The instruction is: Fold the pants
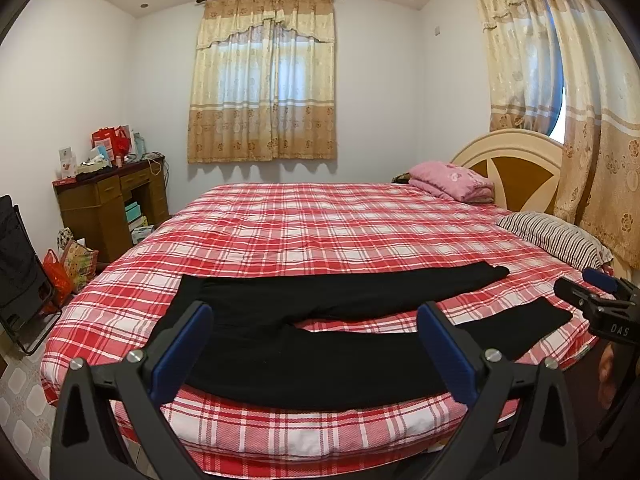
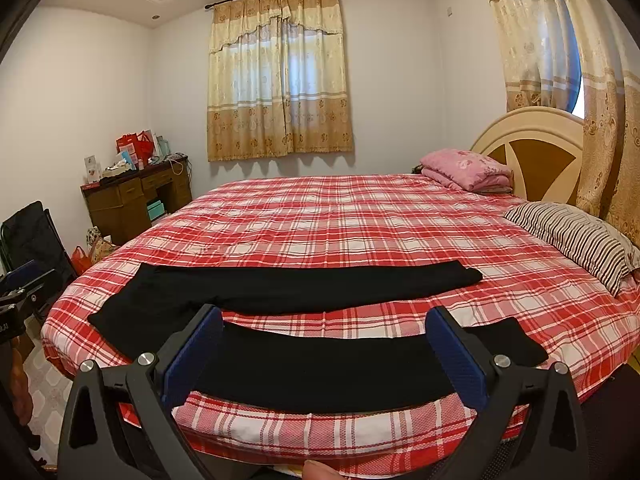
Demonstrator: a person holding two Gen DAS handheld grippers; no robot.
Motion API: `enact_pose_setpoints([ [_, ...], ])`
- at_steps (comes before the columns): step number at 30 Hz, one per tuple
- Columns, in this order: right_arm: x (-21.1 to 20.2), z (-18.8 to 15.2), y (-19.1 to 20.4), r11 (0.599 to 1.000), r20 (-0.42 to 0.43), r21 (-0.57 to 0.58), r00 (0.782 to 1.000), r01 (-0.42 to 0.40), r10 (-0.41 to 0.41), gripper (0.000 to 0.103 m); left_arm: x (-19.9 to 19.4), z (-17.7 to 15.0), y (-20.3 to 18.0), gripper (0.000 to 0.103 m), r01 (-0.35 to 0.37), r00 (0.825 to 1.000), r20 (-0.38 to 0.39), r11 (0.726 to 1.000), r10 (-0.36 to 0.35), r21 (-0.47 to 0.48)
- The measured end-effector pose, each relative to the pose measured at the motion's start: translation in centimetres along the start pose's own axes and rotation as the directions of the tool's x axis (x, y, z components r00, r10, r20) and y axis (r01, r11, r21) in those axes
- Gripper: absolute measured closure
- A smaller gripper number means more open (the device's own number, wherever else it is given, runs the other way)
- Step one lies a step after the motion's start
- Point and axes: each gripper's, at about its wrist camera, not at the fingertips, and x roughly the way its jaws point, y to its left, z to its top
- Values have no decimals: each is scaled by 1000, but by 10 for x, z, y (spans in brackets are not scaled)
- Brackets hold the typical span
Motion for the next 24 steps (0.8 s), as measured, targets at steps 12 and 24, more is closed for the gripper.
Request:
enact_pose_setpoints([
  [12,2,-3,3,1000,-7,-7,1000,-3,3,1,1,0,1,0,-4,1000,0,1000,4,-5],
  [24,5,-6,7,1000,-16,-17,1000,-7,6,1,1,-2,0,0,-4,1000,2,1000,4,-2],
])
